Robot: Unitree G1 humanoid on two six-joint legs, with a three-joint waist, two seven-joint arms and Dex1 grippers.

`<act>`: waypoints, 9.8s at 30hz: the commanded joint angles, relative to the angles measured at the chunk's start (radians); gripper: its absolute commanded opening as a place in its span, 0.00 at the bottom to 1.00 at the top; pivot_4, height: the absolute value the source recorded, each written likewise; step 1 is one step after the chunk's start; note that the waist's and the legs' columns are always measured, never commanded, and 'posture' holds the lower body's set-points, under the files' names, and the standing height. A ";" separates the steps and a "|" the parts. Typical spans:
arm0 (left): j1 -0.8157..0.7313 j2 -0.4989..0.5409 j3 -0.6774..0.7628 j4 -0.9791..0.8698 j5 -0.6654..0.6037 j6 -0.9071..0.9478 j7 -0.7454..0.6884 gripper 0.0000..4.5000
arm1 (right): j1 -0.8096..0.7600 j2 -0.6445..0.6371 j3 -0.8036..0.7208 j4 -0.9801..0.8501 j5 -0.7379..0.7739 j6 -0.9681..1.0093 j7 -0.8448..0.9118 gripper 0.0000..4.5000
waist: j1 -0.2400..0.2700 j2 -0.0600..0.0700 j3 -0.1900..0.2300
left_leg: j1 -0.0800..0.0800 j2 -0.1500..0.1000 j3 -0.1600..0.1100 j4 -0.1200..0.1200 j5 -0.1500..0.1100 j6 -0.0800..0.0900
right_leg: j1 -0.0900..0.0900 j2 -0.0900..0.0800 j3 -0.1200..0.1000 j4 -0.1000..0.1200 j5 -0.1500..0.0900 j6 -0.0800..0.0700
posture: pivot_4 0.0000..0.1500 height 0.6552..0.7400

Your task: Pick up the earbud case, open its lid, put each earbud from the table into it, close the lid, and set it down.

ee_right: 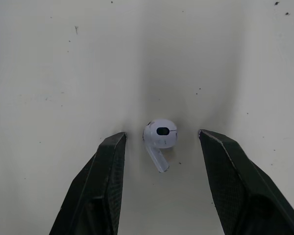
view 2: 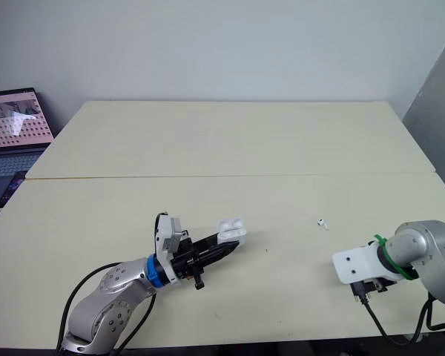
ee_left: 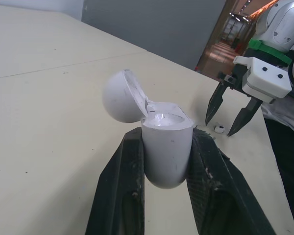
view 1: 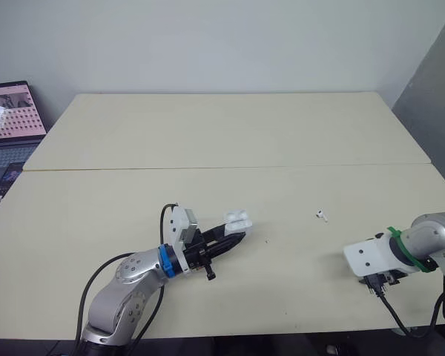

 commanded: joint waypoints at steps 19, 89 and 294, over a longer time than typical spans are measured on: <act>-0.022 0.010 -0.014 0.019 0.035 -0.037 -0.012 0.17 | -0.032 0.052 -0.008 -0.006 -0.037 -0.003 0.020 0.09 | -0.002 -0.001 0.000 | 0.001 0.000 0.000 0.000 0.000 0.000 | 0.000 0.000 0.000 0.000 0.000 0.000 | 1.00 1.00; -0.324 -0.422 -0.111 0.392 0.315 -0.507 0.280 0.17 | -0.168 1.058 -0.282 0.002 0.792 0.456 -0.917 0.16 | -0.004 -0.002 -0.001 | -0.002 -0.001 0.000 0.001 0.000 0.000 | -0.004 0.001 0.000 0.003 0.000 0.000 | 1.00 1.00; -0.175 -0.184 -0.094 0.250 0.207 -0.302 0.082 0.17 | -0.069 0.432 -0.340 0.081 0.674 0.401 -0.577 0.43 | -0.002 -0.002 -0.001 | -0.003 -0.001 0.000 0.000 0.000 0.000 | -0.003 0.001 0.000 0.001 0.000 0.000 | 1.00 1.00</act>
